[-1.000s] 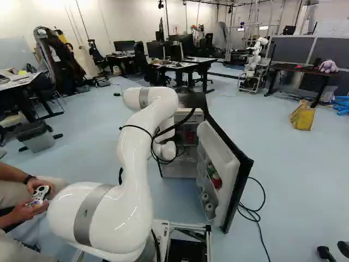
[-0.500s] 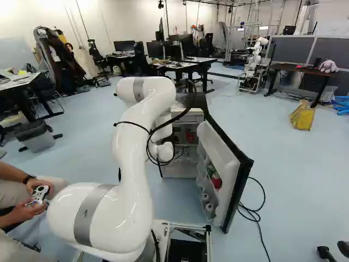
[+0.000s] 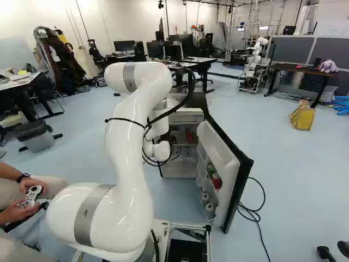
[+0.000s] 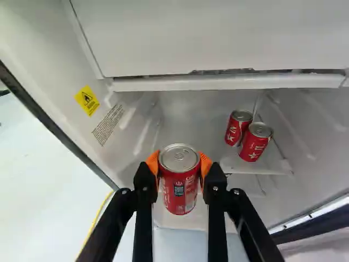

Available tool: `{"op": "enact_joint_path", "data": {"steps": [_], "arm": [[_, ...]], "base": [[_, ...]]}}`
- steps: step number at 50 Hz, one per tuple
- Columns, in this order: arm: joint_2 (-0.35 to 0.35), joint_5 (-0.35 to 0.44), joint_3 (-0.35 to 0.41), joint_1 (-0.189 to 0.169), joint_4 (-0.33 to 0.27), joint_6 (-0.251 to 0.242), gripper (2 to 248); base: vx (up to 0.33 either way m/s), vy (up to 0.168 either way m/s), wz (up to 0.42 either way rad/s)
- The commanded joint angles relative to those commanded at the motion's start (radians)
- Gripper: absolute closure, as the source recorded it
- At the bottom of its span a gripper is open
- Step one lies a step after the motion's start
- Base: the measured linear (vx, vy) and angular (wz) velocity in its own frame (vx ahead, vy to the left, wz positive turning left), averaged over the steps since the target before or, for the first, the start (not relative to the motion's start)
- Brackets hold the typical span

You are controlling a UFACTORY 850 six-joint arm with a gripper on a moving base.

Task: Grab a drink from the fridge

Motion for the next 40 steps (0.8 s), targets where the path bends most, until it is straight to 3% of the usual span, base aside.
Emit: {"op": "enact_joint_path", "data": {"steps": [23, 40], "arm": [[0.090, 0.000, 0.136, 0.007, 0.000, 0.000, 156], [0.142, 0.000, 0.196, 0.007, 0.000, 0.000, 156]], "base": [[0.000, 0.000, 0.000], [0.000, 0.000, 0.000]]}}
